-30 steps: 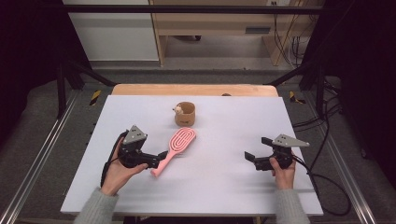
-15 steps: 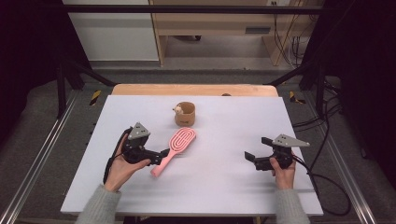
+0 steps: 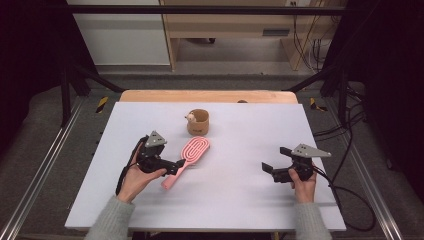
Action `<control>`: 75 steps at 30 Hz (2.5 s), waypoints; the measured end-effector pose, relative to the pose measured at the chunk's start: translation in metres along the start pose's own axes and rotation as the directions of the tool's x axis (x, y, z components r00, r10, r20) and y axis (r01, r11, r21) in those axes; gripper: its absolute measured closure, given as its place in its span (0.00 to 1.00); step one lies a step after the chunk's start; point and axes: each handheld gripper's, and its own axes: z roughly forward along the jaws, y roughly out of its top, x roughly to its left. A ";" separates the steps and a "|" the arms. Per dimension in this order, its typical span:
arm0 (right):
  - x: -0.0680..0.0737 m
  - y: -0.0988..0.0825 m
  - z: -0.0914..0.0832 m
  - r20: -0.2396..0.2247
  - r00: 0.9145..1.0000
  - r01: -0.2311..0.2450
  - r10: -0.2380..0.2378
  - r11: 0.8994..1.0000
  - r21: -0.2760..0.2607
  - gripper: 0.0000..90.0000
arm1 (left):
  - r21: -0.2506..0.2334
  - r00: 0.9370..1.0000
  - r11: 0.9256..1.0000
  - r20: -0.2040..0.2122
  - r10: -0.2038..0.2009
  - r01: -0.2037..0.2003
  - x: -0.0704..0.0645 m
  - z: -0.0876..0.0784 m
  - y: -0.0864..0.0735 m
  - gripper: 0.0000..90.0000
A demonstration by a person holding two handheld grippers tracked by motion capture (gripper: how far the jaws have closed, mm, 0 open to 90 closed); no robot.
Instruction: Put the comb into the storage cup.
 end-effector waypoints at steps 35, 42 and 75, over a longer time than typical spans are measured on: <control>0.000 0.000 0.000 -0.002 1.000 0.005 -0.005 1.000 0.002 0.00 | 0.135 0.999 0.991 -0.030 0.018 -0.014 -0.010 0.038 -0.017 0.06; 0.000 0.000 0.000 -0.002 1.000 0.005 -0.005 1.000 0.002 0.00 | 0.169 0.999 0.985 -0.032 0.028 -0.022 -0.014 0.045 -0.020 0.13; 0.000 0.000 0.001 -0.002 1.000 -0.003 0.003 1.000 0.002 0.00 | 0.243 1.000 0.970 -0.020 0.013 -0.008 -0.017 0.057 -0.022 0.64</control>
